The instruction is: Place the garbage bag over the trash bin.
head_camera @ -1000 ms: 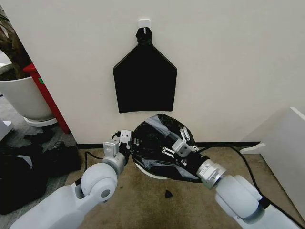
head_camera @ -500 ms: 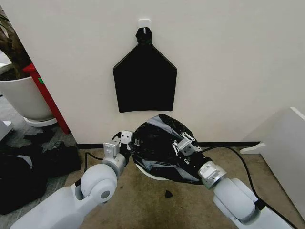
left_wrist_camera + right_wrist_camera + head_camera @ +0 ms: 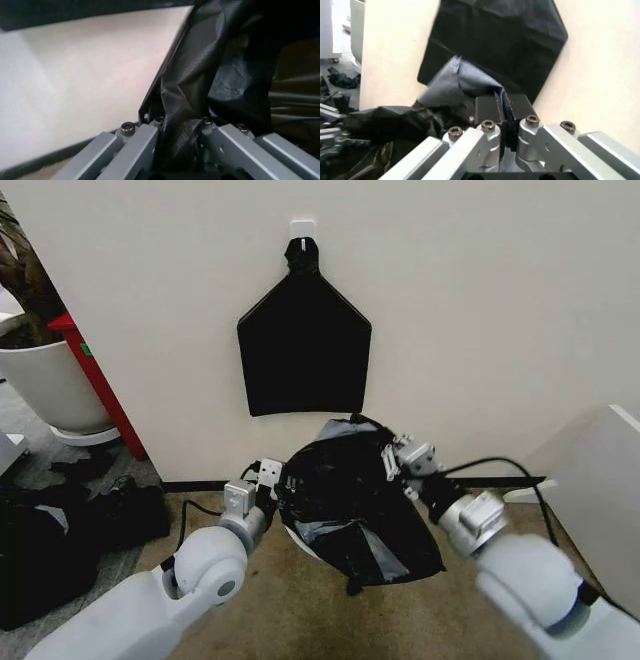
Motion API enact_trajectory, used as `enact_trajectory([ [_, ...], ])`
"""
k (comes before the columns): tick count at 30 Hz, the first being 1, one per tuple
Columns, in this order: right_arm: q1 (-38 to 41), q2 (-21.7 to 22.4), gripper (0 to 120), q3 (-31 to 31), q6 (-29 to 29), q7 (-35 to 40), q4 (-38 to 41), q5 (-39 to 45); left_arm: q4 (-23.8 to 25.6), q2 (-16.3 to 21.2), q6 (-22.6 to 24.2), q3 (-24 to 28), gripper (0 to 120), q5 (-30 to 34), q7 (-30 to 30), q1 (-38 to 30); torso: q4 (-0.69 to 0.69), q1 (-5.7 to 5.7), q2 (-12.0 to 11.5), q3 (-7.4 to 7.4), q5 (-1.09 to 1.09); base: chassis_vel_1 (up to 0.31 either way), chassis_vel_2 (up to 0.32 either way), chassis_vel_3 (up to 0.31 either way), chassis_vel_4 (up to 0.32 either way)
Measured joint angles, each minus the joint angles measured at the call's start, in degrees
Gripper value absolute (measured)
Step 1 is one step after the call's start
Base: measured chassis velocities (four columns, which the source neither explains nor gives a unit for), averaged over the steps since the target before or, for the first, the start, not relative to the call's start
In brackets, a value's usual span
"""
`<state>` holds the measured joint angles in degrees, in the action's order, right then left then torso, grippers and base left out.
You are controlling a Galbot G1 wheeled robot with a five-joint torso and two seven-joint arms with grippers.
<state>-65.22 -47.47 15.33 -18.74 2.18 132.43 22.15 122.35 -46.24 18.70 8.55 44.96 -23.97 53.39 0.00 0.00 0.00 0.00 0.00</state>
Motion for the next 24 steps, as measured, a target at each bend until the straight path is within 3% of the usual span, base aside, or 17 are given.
enact_trajectory([
  [5,1.32,1.6,0,4.2,-1.26,-3.86,-5.23,9.15,-0.83,0.69,-4.57,-0.09,1,-5.74,6.83,0.55,-0.01,0.0,0.0,0.0,0.01,0.0,0.0,0.0,0.0],
  [15,2.6,7.27,0,8.58,0.19,-13.32,-11.07,17.27,-2.23,0.92,-9.31,-1.93,1,-9.38,13.67,1.82,0.0,0.0,0.0,0.0,-0.01,0.0,0.0,0.0,0.0],
  [17,2.64,9.15,0,9.67,1.76,-19.69,-13.77,22.66,-2.76,0.69,-10.93,-2.36,1,-9.64,15.08,2.09,0.0,0.0,0.0,0.0,0.0,0.0,0.0,0.0,0.0],
  [19,2.63,9.5,0,9.78,2.29,-21.28,-14.53,23.68,-2.9,0.61,-11.4,-2.45,1,-9.64,15.45,2.13,-0.01,0.0,0.0,0.0,-0.01,0.0,0.0,0.0,0.0],
  [24,3.23,11.53,0,10.05,5.32,-34.42,-22.57,27.5,-4.22,-0.01,-16.19,-3.48,1,-9.39,18.99,2.48,-0.01,0.0,0.0,0.0,0.01,0.0,0.0,0.0,0.0],
])
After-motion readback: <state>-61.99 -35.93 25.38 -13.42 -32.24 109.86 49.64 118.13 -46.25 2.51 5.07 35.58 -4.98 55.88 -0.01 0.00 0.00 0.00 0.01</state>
